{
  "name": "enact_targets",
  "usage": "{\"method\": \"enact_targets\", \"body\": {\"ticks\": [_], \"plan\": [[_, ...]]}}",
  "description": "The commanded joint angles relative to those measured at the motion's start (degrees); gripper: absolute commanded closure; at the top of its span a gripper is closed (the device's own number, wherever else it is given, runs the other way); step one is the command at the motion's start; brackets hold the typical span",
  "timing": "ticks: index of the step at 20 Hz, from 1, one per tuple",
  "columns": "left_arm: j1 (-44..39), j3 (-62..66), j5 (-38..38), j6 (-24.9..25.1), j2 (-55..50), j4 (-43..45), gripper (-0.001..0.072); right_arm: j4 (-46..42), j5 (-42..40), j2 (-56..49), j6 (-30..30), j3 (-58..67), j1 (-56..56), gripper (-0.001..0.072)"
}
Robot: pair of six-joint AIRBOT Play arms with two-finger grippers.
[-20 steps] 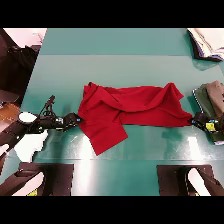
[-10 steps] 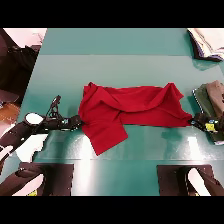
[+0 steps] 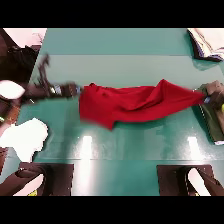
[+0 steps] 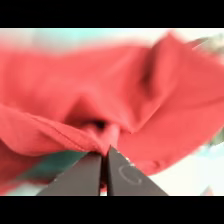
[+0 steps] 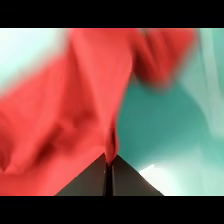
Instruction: Fold the shirts.
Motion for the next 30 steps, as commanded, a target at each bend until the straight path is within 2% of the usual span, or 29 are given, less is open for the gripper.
{"method": "enact_targets", "body": {"ticks": [1, 4, 7, 11, 16, 19, 24, 27, 30], "plan": [[0.0, 26.0, -1.2, 0.6, 0.3, 5.6, 0.0683, 5.9, -1.6, 0.0, 0.0, 15.1, 0.0, 0.0699], [0.0, 47.5, -2.1, -0.1, 0.3, 17.1, 0.0682, 5.9, -5.1, 0.0, 0.0, 29.3, 0.0, 0.0698], [0.0, 62.2, -5.6, -1.5, 0.4, 24.7, 0.0683, 5.6, -8.7, 0.0, 0.0, 41.7, 0.0, 0.0698], [0.0, 64.0, -4.5, -1.7, 4.6, 24.5, 0.0683, -0.4, -9.2, 0.0, 0.0, 55.2, 0.0, 0.0698], [0.0, 64.6, -2.5, -8.1, 7.9, 22.0, 0.0683, -4.2, -4.5, -0.9, 0.3, 64.7, 0.0, 0.0700], [0.0, 62.4, -5.7, -7.8, 7.9, 18.5, 0.0684, -4.3, 5.2, -3.5, 4.3, 67.2, 0.0, 0.0701], [0.0, 39.2, -11.9, -12.2, 5.0, 29.2, 0.0683, -4.3, 21.2, -13.2, 10.0, 56.7, 0.1, 0.0701], [0.0, 28.3, -15.7, -11.9, -4.8, 28.6, 0.0683, -4.3, 29.2, -23.2, 11.2, 49.0, 0.1, 0.0701], [0.0, 26.4, -14.4, -11.8, -18.3, 28.6, 0.0683, -4.3, 30.5, -33.9, 12.1, 41.4, 1.2, 0.0701]]}}
